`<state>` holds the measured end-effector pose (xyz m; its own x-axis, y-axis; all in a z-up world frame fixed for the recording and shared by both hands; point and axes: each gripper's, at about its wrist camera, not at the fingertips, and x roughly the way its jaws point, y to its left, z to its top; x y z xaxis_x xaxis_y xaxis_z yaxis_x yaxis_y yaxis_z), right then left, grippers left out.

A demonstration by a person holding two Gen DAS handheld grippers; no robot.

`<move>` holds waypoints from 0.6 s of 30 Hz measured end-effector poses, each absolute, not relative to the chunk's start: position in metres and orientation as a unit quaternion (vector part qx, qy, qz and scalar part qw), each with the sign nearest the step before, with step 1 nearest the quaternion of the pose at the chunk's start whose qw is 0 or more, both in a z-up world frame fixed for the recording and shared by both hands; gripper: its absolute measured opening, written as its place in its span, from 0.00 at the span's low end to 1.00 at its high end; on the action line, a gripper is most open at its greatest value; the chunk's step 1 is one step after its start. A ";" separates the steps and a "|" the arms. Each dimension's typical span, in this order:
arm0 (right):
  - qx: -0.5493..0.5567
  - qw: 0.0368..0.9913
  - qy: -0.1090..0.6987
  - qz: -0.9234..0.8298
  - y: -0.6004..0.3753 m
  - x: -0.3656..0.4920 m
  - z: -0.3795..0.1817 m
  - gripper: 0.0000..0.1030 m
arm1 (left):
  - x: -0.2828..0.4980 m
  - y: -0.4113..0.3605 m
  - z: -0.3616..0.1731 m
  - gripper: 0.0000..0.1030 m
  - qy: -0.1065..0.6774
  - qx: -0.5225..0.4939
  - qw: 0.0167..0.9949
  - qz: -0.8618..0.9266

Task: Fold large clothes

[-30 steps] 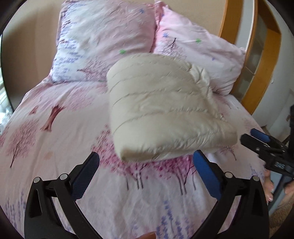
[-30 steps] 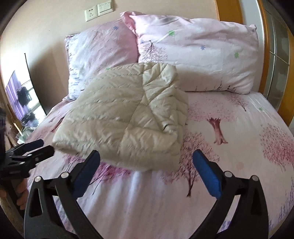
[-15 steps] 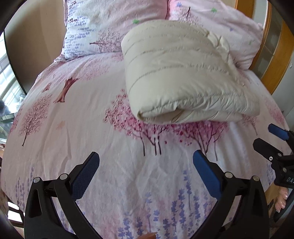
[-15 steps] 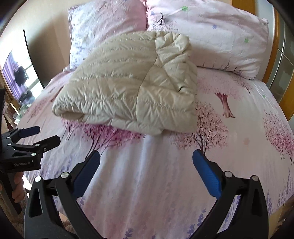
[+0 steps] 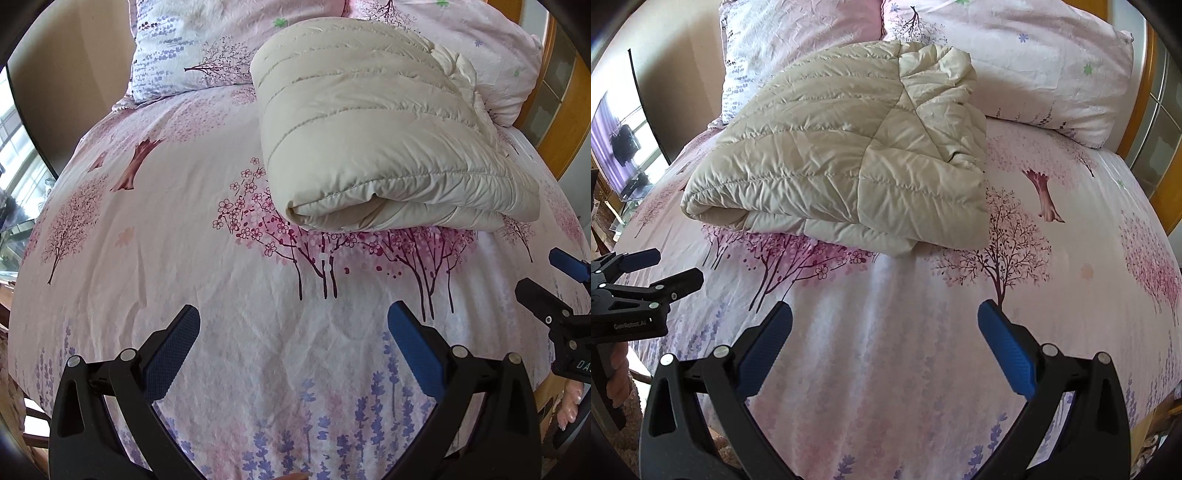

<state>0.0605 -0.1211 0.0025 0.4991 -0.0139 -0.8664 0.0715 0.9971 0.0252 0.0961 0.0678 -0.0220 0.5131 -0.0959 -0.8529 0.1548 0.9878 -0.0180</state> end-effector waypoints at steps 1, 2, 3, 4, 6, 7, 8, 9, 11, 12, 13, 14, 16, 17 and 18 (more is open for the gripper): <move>0.029 0.865 0.500 -0.024 -0.121 0.061 0.002 0.98 | 0.097 0.068 -0.022 0.99 0.488 0.030 0.869 -0.073; 0.029 0.865 0.500 -0.023 -0.121 0.061 0.002 0.98 | 0.097 0.068 -0.022 0.99 0.488 0.030 0.869 -0.073; 0.028 0.865 0.500 -0.023 -0.121 0.061 0.002 0.98 | 0.097 0.068 -0.022 0.99 0.488 0.030 0.869 -0.073; 0.028 0.865 0.501 -0.023 -0.120 0.061 0.002 0.98 | 0.097 0.067 -0.022 0.99 0.488 0.029 0.869 -0.075; 0.028 0.864 0.502 -0.023 -0.120 0.062 0.002 0.98 | 0.097 0.066 -0.022 0.99 0.488 0.029 0.869 -0.076; 0.028 0.864 0.503 -0.024 -0.120 0.062 0.002 0.98 | 0.096 0.065 -0.022 0.99 0.488 0.029 0.869 -0.076; 0.028 0.863 0.503 -0.025 -0.120 0.063 0.001 0.98 | 0.096 0.064 -0.022 0.99 0.487 0.029 0.869 -0.077; 0.028 0.863 0.504 -0.026 -0.120 0.063 0.001 0.98 | 0.096 0.064 -0.022 0.99 0.487 0.029 0.869 -0.078; 0.028 0.862 0.505 -0.027 -0.121 0.063 0.001 0.98 | 0.096 0.063 -0.022 0.99 0.486 0.030 0.870 -0.078; 0.028 0.862 0.505 -0.029 -0.121 0.063 0.000 0.98 | 0.096 0.063 -0.022 0.99 0.486 0.030 0.870 -0.078; 0.028 0.862 0.506 -0.029 -0.121 0.064 0.000 0.98 | 0.096 0.062 -0.022 0.99 0.486 0.030 0.870 -0.079; 0.028 0.862 0.506 -0.030 -0.121 0.064 0.000 0.98 | 0.095 0.062 -0.022 0.99 0.487 0.030 0.869 -0.079; 0.028 0.861 0.506 -0.030 -0.121 0.064 -0.001 0.98 | 0.096 0.061 -0.023 0.99 0.487 0.030 0.869 -0.079; 0.028 0.861 0.507 -0.029 -0.121 0.064 -0.001 0.98 | 0.096 0.061 -0.023 0.99 0.487 0.030 0.869 -0.079; 0.028 0.861 0.507 -0.029 -0.122 0.065 -0.001 0.98 | 0.096 0.061 -0.023 0.99 0.488 0.029 0.869 -0.079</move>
<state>0.0646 -0.1216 -0.0010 0.4838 -0.0214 -0.8749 0.0782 0.9968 0.0188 0.0959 0.0606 -0.0230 0.5117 -0.1092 -0.8522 0.1666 0.9857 -0.0263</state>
